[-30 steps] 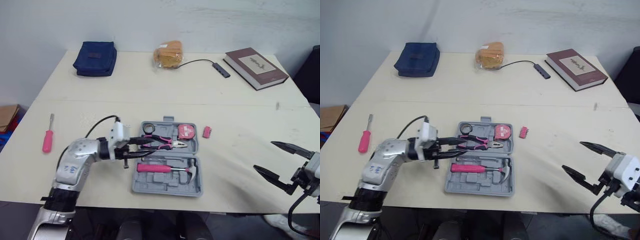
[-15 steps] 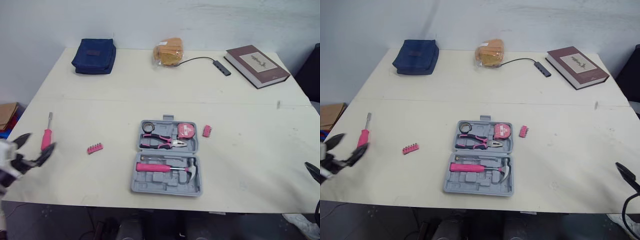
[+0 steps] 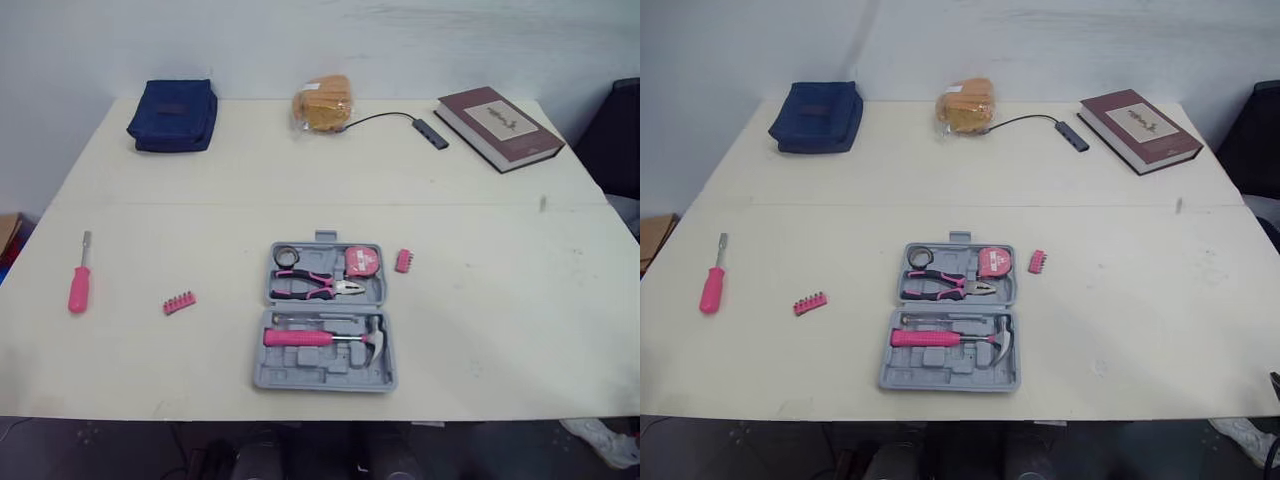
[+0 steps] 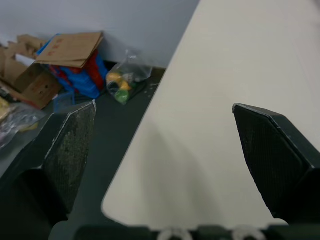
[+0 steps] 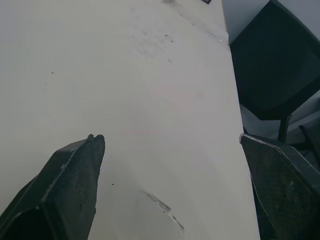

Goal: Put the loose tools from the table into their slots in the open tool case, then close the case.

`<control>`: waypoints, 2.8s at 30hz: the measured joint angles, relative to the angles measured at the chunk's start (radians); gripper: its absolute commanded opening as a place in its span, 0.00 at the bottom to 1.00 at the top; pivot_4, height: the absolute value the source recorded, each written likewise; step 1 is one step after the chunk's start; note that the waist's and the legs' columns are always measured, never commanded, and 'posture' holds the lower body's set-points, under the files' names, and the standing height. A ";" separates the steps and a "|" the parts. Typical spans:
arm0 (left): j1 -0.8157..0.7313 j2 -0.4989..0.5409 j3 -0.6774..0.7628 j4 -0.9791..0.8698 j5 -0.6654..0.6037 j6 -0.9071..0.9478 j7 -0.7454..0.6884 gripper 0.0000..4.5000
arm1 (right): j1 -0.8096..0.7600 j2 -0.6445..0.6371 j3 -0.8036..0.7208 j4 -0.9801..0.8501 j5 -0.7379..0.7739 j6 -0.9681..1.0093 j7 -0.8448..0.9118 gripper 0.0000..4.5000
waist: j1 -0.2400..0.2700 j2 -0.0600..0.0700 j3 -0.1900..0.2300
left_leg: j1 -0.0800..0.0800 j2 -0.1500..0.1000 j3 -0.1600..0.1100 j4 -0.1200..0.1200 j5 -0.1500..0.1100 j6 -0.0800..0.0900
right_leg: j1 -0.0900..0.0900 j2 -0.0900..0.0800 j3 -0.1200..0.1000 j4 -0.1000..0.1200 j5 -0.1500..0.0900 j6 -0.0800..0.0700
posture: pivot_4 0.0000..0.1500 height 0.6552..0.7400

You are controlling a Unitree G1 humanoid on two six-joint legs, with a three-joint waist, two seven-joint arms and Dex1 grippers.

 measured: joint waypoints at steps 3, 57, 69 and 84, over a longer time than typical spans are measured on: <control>-0.024 -0.016 -0.021 -0.060 -0.019 0.004 -0.017 0.98 | -0.024 0.009 0.032 -0.030 0.010 0.002 0.021 1.00 | -0.001 -0.001 0.000 | 0.000 0.000 0.000 -0.001 0.001 -0.002 | 0.000 0.000 0.003 0.000 0.000 -0.001 | 1.00 1.00; -0.547 -0.037 -0.768 0.057 0.157 -0.222 -0.713 0.16 | -0.130 0.109 0.461 -1.098 0.168 0.599 0.102 1.00 | 0.012 0.003 -0.001 | -0.017 -0.003 0.003 0.014 0.007 0.012 | -0.014 0.004 -0.012 0.009 0.007 0.002 | 1.00 1.00; -0.344 -0.067 -0.751 -0.536 0.019 0.023 -0.625 0.16 | -0.081 0.113 0.453 -1.118 0.146 0.611 0.088 1.00 | 0.008 -0.001 0.001 | -0.018 -0.002 0.001 0.014 0.007 0.012 | -0.014 0.002 -0.013 0.009 0.007 0.002 | 1.00 1.00; -0.347 0.113 -1.028 -1.179 0.062 0.565 -0.438 0.16 | -0.081 0.138 0.544 -1.146 0.127 0.610 0.139 1.00 | 0.007 0.000 0.001 | -0.018 -0.001 0.001 0.013 0.009 0.008 | -0.014 0.008 -0.011 0.008 0.006 0.001 | 1.00 1.00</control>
